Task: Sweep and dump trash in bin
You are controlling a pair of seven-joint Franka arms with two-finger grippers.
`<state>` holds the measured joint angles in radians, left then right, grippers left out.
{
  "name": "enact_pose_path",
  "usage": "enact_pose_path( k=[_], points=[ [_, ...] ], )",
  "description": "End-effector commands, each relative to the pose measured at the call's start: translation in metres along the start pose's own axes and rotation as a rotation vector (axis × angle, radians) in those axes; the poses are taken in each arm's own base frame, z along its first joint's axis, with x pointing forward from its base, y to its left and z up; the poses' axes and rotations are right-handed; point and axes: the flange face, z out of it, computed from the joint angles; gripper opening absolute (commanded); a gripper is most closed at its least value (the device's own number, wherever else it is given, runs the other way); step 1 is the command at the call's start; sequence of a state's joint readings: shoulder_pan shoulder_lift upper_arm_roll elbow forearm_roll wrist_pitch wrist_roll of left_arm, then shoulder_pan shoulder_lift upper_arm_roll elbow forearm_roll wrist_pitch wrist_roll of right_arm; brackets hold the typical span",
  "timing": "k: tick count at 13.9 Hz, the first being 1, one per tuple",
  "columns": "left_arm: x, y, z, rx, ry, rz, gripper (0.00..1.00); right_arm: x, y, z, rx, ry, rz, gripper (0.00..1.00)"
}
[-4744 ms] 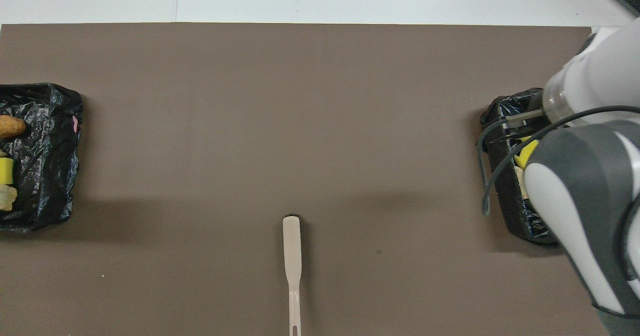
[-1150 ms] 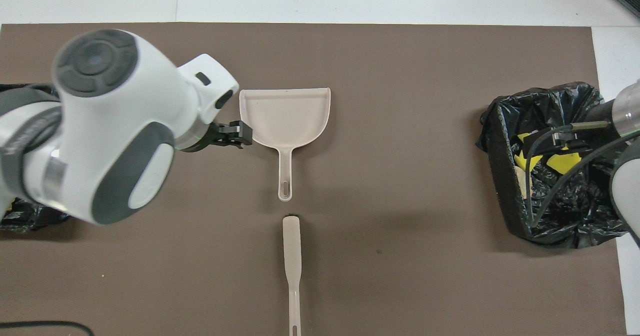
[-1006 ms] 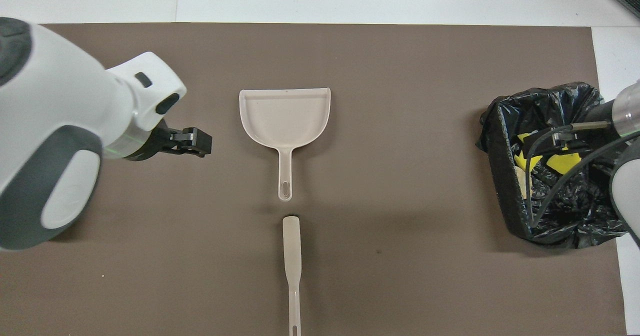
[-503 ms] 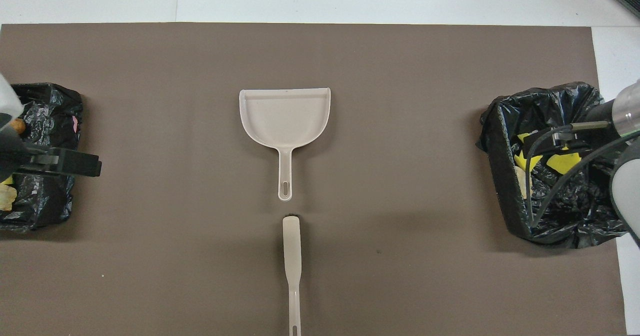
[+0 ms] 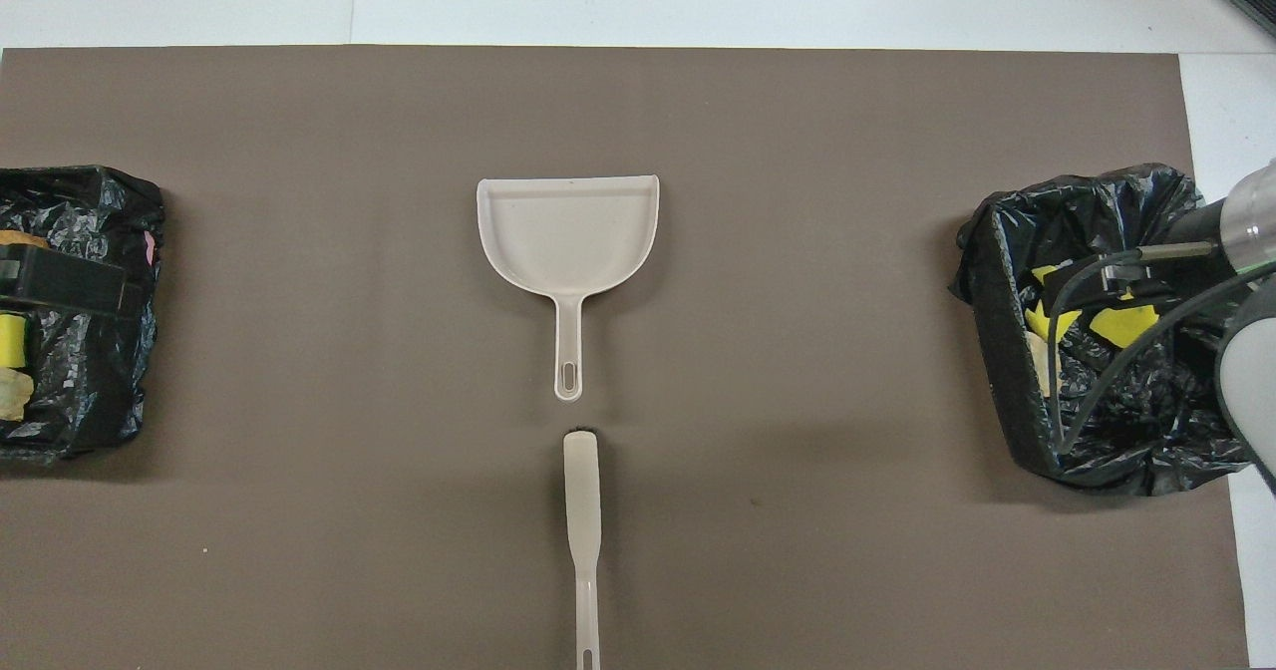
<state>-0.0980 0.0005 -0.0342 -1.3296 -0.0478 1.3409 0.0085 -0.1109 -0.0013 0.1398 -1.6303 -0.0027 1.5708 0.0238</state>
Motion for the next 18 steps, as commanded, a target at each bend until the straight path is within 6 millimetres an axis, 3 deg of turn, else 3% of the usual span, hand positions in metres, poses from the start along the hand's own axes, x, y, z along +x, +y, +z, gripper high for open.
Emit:
enact_pose_path(
  k=[1, 7, 12, 18],
  points=[
    [-0.013, -0.003, -0.009, -0.01, -0.009, 0.007, 1.0, -0.005, 0.001, 0.0, 0.016, 0.007, 0.013, 1.0],
    [-0.008, -0.012, -0.009, -0.006, 0.023, -0.008, 1.0, -0.005, 0.001, 0.0, 0.016, 0.007, 0.013, 1.0],
    [-0.004, -0.048, -0.003, 0.0, 0.003, 0.013, 1.0, -0.005, 0.001, 0.0, 0.016, 0.007, 0.013, 1.0],
    [-0.009, -0.046, 0.001, 0.034, -0.055, 0.021, 1.0, -0.005, 0.001, 0.0, 0.016, 0.007, 0.013, 1.0]
  ],
)
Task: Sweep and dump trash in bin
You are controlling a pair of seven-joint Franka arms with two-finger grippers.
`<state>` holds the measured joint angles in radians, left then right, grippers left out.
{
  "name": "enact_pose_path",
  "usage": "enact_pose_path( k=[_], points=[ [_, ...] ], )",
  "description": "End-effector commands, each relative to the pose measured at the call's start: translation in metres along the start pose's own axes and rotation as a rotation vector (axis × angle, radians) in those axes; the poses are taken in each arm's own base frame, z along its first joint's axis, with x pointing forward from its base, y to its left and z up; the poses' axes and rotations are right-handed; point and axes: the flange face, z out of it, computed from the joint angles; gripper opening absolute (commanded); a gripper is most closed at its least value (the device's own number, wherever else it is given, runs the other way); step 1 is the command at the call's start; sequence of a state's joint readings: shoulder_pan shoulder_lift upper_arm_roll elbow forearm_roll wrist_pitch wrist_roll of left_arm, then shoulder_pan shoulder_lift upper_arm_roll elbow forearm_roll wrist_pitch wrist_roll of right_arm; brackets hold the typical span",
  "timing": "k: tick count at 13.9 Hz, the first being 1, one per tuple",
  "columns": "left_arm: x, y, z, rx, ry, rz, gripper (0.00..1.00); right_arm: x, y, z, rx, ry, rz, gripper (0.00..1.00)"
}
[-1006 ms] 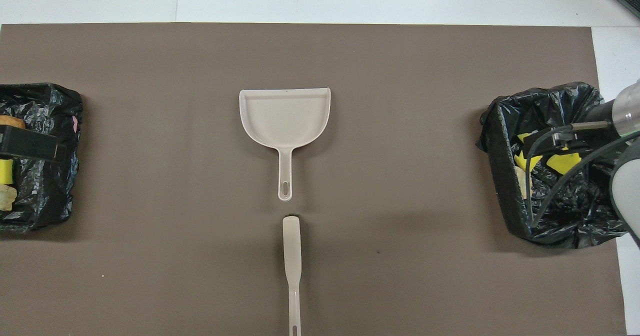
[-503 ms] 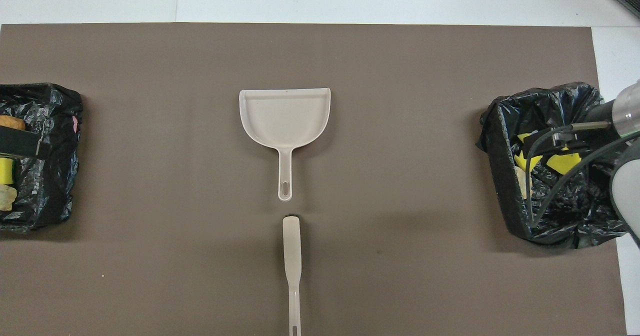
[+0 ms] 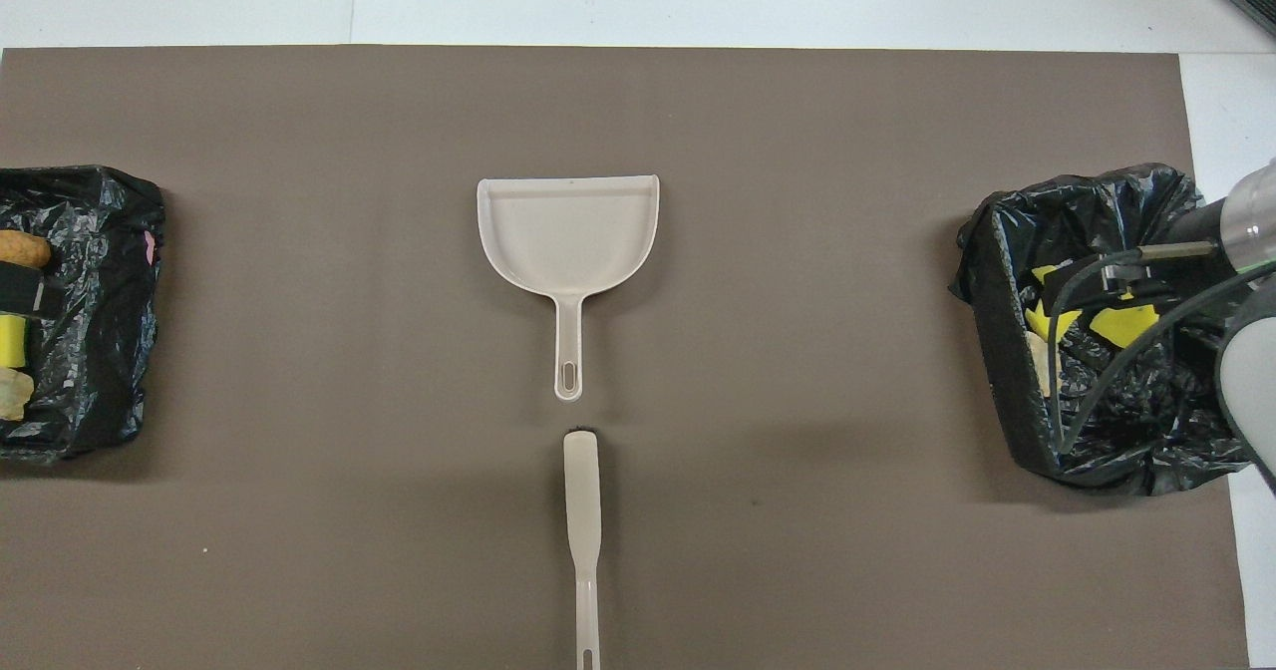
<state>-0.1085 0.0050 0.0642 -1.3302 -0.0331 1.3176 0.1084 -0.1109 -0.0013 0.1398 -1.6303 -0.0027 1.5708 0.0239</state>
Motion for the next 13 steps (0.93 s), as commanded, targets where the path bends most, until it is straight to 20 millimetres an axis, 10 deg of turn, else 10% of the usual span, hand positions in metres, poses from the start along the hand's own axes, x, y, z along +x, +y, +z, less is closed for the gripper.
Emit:
enact_pose_path(
  k=[1, 13],
  points=[
    [-0.0086, 0.0025, -0.0058, 0.022, -0.021, 0.013, 1.0, -0.0048, 0.0007, -0.0005, 0.016, 0.007, 0.013, 1.0],
    [-0.0178, 0.0009, -0.0058, 0.02, -0.008, 0.01, 1.0, -0.0048, 0.0009, -0.0005, 0.014, 0.007, 0.013, 1.0]
  ],
)
